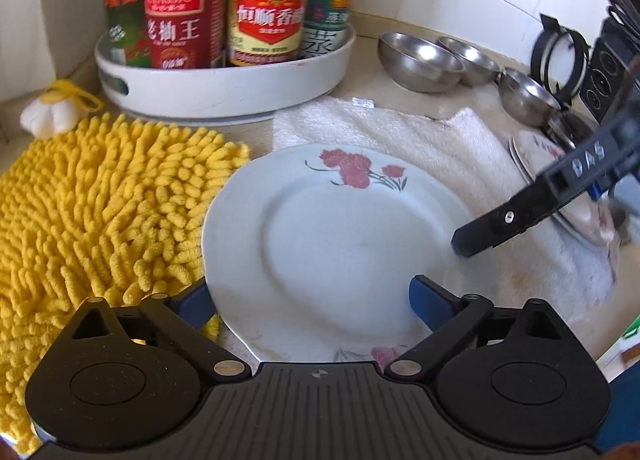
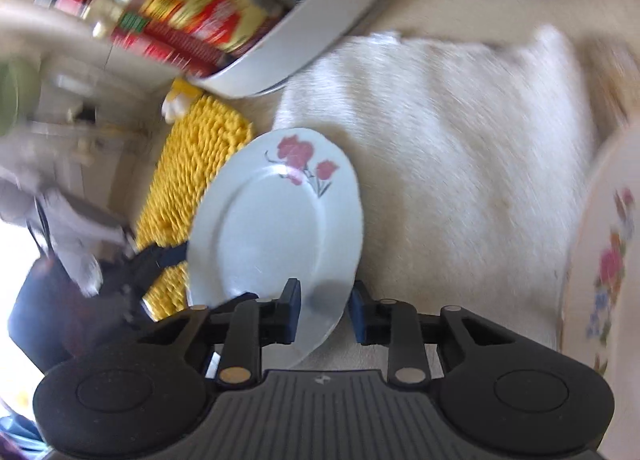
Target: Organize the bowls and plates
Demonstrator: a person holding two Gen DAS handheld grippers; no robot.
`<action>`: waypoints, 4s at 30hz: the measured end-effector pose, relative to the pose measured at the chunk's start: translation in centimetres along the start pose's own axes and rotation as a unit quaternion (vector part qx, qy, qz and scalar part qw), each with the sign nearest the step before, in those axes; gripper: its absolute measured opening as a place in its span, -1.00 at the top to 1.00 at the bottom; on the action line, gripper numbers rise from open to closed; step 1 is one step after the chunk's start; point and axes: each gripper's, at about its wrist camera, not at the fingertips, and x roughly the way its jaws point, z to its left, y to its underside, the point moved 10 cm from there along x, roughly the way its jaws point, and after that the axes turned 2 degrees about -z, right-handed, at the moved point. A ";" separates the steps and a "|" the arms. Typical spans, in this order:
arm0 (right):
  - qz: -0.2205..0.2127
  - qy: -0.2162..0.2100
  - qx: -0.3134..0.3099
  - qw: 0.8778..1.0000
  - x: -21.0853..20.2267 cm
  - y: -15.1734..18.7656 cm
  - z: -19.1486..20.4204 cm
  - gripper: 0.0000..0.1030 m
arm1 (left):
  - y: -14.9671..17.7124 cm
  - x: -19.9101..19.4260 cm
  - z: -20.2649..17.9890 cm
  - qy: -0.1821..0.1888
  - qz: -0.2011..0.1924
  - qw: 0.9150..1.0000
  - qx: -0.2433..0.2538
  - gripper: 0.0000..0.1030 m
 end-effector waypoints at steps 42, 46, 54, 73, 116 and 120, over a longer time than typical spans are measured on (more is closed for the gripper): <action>-0.093 0.083 -0.101 0.987 -4.6 0.8 0.0 0.41 | -1.4 -0.2 -0.4 0.093 0.025 0.995 0.002 -0.21; -0.121 0.070 -0.102 0.985 -6.7 0.3 0.5 0.41 | -2.8 -1.6 -0.6 0.111 -0.006 0.994 -0.013 -0.18; -0.127 0.085 -0.086 0.984 -6.9 0.6 -0.8 0.41 | -4.2 -1.2 -2.1 0.109 -0.020 0.994 -0.002 -0.20; -0.187 0.092 -0.096 0.973 -12.0 0.4 -0.7 0.41 | -7.8 -2.3 -5.4 0.128 -0.062 0.990 0.019 -0.23; -0.277 0.158 0.037 0.947 -24.0 6.4 -12.8 0.38 | -10.5 2.7 -23.4 0.237 -0.035 0.961 0.136 -0.32; -0.267 0.153 0.035 0.951 -23.5 6.3 -13.2 0.37 | -10.3 3.1 -23.4 0.229 -0.031 0.964 0.130 -0.33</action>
